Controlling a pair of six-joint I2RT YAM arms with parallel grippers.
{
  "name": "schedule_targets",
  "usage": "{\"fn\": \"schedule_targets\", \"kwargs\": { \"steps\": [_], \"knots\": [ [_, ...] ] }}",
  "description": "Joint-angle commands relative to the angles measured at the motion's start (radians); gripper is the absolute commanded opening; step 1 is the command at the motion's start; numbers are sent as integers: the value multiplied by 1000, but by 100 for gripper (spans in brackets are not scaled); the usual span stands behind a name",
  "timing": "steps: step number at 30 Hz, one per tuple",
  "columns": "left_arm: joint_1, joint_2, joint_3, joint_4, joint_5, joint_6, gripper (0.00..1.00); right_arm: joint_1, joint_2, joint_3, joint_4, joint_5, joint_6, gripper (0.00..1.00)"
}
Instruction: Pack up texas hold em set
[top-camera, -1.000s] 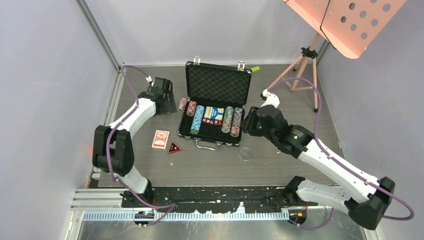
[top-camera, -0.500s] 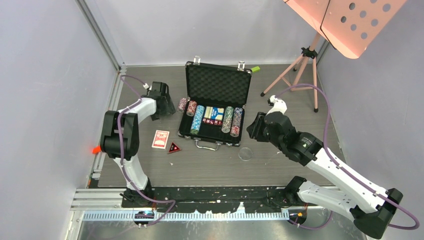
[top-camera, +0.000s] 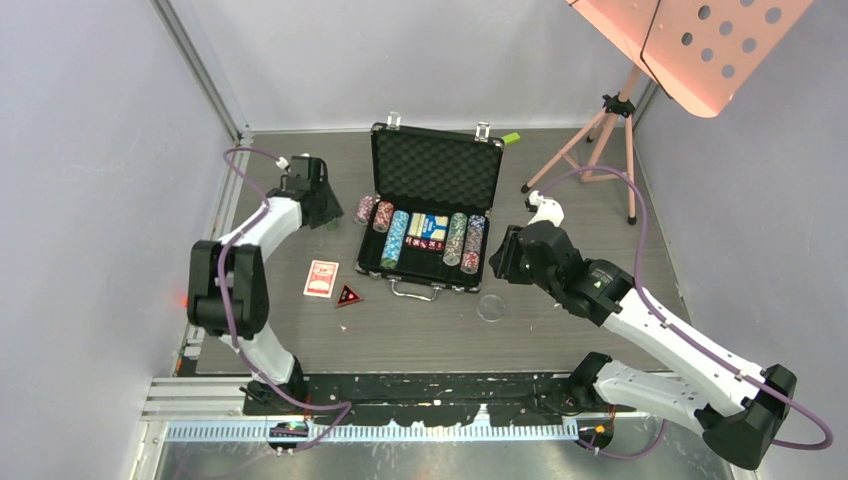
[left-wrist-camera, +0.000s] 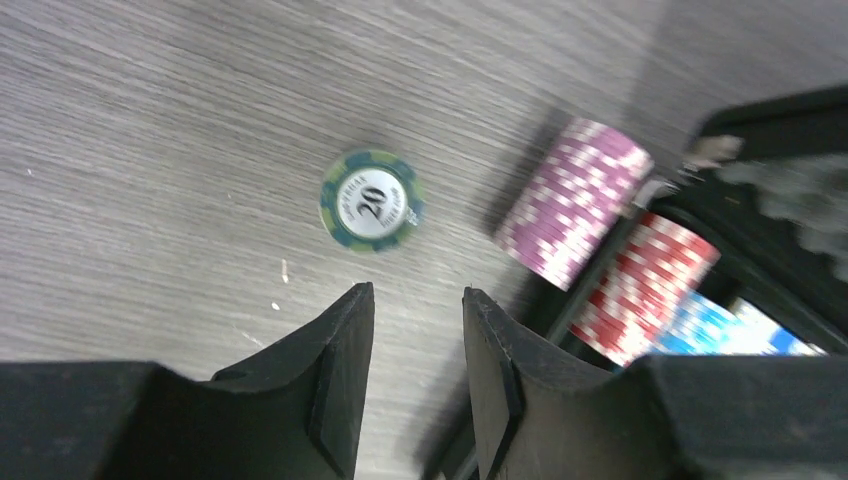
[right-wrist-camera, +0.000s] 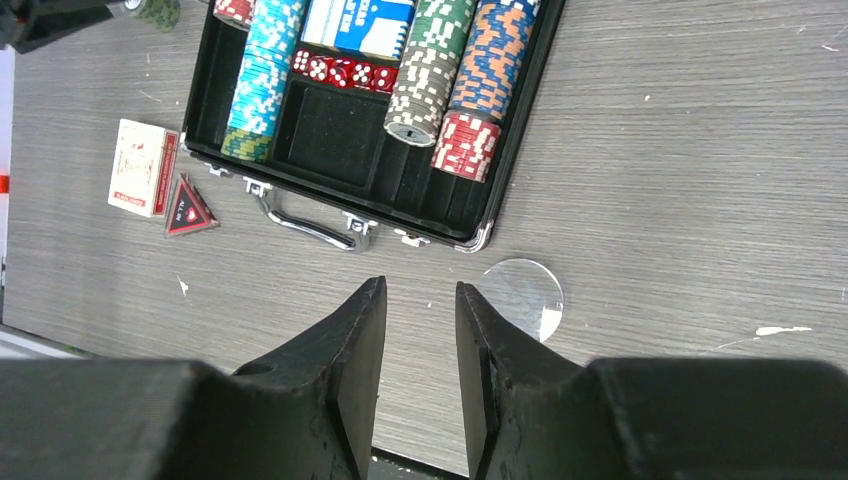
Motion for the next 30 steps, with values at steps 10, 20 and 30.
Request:
{"fn": "schedule_targets", "kwargs": {
  "steps": [10,20,30],
  "knots": [
    [5,-204,-79,19,-9,18,80,-3,51,38,70,-58,-52,38],
    [6,48,62,41,-146,85,72,-4,30,48,45,-19,-65,38],
    [10,148,128,30,-136,114,46,-4,43,46,36,-6,-72,37]
  ]
}}
